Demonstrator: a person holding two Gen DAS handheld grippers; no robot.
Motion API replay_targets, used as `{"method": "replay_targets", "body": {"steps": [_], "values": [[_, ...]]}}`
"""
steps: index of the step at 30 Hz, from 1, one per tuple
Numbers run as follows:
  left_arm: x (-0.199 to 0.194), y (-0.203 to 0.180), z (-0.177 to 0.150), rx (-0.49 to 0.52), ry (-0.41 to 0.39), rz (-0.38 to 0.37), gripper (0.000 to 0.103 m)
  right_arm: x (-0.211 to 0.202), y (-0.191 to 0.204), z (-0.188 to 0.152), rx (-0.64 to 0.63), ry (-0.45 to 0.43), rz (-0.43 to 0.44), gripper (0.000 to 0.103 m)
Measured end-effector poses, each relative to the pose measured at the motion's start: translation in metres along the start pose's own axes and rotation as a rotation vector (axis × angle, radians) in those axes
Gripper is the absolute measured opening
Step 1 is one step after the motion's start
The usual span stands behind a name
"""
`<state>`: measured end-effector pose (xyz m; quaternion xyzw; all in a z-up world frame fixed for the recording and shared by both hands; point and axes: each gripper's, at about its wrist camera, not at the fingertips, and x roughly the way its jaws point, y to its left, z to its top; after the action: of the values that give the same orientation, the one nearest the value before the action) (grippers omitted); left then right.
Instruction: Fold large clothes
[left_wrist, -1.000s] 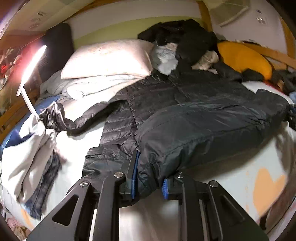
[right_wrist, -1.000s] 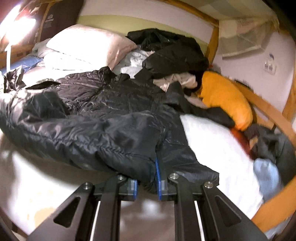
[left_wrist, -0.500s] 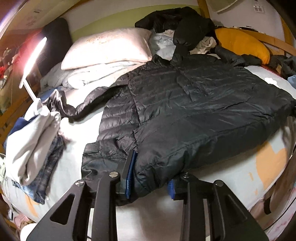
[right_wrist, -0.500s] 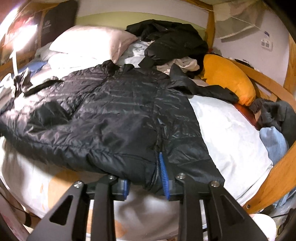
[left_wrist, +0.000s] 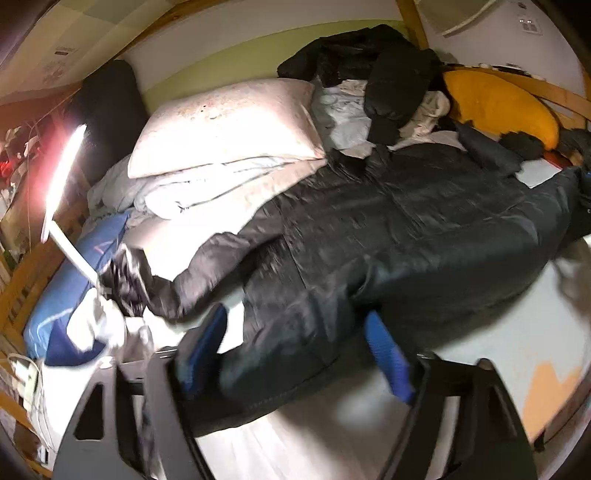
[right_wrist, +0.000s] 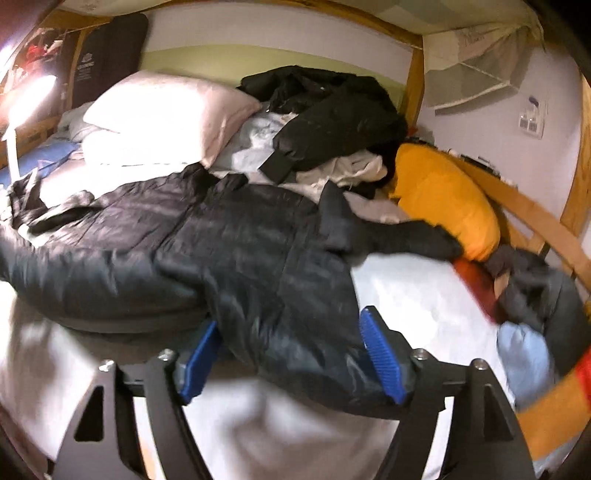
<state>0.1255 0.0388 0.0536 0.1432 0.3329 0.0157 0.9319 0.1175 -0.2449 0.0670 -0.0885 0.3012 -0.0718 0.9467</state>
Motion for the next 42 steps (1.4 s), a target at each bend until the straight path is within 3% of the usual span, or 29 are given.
{"method": "replay_targets", "body": {"steps": [4, 9, 13, 15, 16, 20, 22, 24, 27, 30, 33, 34, 35, 36, 37, 38, 42], "values": [[0.04, 0.019, 0.022, -0.033, 0.02, 0.018, 0.084, 0.042, 0.0, 0.029, -0.003, 0.016, -0.007, 0.075], [0.069, 0.054, 0.008, -0.146, -0.004, 0.027, 0.086, 0.07, -0.013, 0.029, 0.046, 0.017, 0.0, 0.079], [0.088, 0.063, -0.002, -0.168, 0.039, 0.018, 0.086, 0.08, -0.026, 0.028, 0.085, 0.02, -0.01, 0.082], [0.093, 0.062, -0.004, -0.172, 0.042, 0.013, 0.086, 0.079, -0.032, 0.033, 0.125, -0.008, -0.01, 0.088], [0.096, 0.061, -0.004, -0.174, 0.044, 0.008, 0.087, 0.078, -0.035, 0.035, 0.141, -0.028, -0.006, 0.096], [0.111, 0.06, 0.001, -0.207, 0.047, -0.024, 0.093, 0.068, -0.045, 0.04, 0.163, -0.081, -0.037, 0.1], [0.12, 0.06, -0.001, -0.216, 0.06, -0.01, 0.093, 0.068, -0.052, 0.038, 0.178, -0.046, -0.031, 0.102], [0.13, 0.063, -0.004, -0.219, 0.078, 0.011, 0.093, 0.077, -0.072, 0.03, 0.286, 0.049, 0.071, 0.102], [0.147, 0.078, -0.005, -0.307, 0.123, -0.09, 0.092, 0.093, -0.096, 0.019, 0.401, 0.141, 0.127, 0.102], [0.158, 0.09, -0.005, -0.398, 0.142, -0.165, 0.081, 0.107, -0.104, 0.017, 0.374, 0.199, 0.141, 0.102], [0.166, 0.089, -0.006, -0.405, 0.163, -0.23, 0.058, 0.12, -0.106, 0.01, 0.394, 0.263, 0.192, 0.102], [0.168, 0.086, -0.007, -0.394, 0.175, -0.23, 0.034, 0.124, -0.107, 0.008, 0.406, 0.28, 0.208, 0.095], [0.169, 0.083, -0.008, -0.382, 0.191, -0.227, 0.009, 0.13, -0.106, 0.005, 0.419, 0.311, 0.237, 0.077], [0.167, 0.083, -0.009, -0.38, 0.198, -0.211, 0.006, 0.133, -0.105, 0.002, 0.42, 0.326, 0.244, 0.064], [0.162, 0.084, -0.01, -0.391, 0.185, -0.193, 0.004, 0.137, -0.101, 0.001, 0.405, 0.345, 0.238, 0.036], [0.156, 0.086, -0.009, -0.402, 0.165, -0.184, 0.003, 0.137, -0.098, 0.001, 0.385, 0.345, 0.213, 0.017], [0.125, 0.087, -0.007, -0.37, 0.103, -0.095, 0.002, 0.133, -0.083, 0.016, 0.278, 0.236, 0.141, 0.007]]}}
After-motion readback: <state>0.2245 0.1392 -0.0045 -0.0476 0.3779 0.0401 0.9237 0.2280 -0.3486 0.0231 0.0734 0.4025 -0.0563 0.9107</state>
